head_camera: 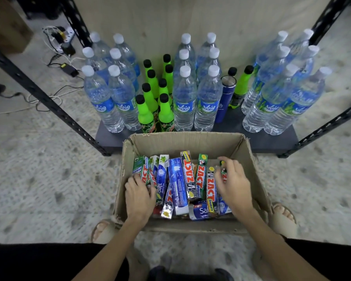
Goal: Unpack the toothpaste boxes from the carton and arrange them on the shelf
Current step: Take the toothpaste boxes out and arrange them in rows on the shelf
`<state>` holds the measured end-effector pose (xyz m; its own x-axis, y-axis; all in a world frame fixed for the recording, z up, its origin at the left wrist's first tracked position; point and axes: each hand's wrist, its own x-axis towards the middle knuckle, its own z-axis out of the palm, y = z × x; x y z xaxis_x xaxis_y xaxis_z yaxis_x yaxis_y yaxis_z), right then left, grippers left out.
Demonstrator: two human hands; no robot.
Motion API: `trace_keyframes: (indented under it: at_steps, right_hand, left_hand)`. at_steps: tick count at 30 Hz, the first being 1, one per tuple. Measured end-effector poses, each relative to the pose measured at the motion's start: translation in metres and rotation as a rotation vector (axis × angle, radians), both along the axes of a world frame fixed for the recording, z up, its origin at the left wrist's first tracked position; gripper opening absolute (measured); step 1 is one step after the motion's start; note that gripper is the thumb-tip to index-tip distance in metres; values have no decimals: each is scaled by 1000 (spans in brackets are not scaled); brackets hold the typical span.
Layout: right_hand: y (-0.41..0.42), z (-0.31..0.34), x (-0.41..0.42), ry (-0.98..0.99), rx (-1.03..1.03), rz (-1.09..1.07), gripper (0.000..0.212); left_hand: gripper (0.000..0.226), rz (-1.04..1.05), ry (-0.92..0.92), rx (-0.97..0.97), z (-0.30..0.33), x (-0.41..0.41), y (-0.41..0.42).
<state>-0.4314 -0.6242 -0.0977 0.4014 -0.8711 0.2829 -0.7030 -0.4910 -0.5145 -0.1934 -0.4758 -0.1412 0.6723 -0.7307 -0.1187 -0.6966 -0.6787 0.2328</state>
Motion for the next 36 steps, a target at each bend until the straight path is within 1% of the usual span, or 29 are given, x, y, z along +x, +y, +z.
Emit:
trace_keyframes:
  at_steps: [3,5,8,12,15,19,21,23,25,26,27,30,35,36]
  right_hand:
    - [16,-13,26,-65,271,19,47]
    - [24,-27,37,-70,411,-4,61]
    - [34,-43,49,-47,503,1,74]
    - [36,-62,61,24,622,-10,98]
    - [37,-71,68,59,647,-24,107]
    - [42,-77,74,72,619,-90,108]
    - [44,-81,74,31,593,-102,104]
    - [48,-84,73,-60,590,-107,93]
    - [49,-83,70,-137,590,-144,83]
    - [49,-80,69,-152,587,-170,80]
    - [48,-77,67,-162,584,-193,78]
    - [46,-70,57,-169,524,-215,69]
    - [31,-36,35,-187,410,-140,60]
    - [26,-23,30,-194,381,-121,59]
  left_hand:
    - [64,41,92,8,-12,1,1]
    - [57,60,133,-36,-15,3,0]
    - [45,83,171,-85,-16,6,0]
    - [43,99,217,-135,-19,6,0]
    - [35,116,250,-200,-17,8,-1]
    - [24,30,260,-316,-7,5,-8]
    - [27,38,283,-325,-5,7,-15]
    - [42,96,358,-333,-10,11,-19]
    - [67,149,443,-326,-13,12,-19]
    - [75,159,454,-314,-14,12,-19]
    - [78,159,453,-311,-12,11,-18]
    - [83,152,451,-345,-6,14,-20]
    - [74,63,477,-403,25,9,-30]
    - [74,44,459,-416,35,7,-33]
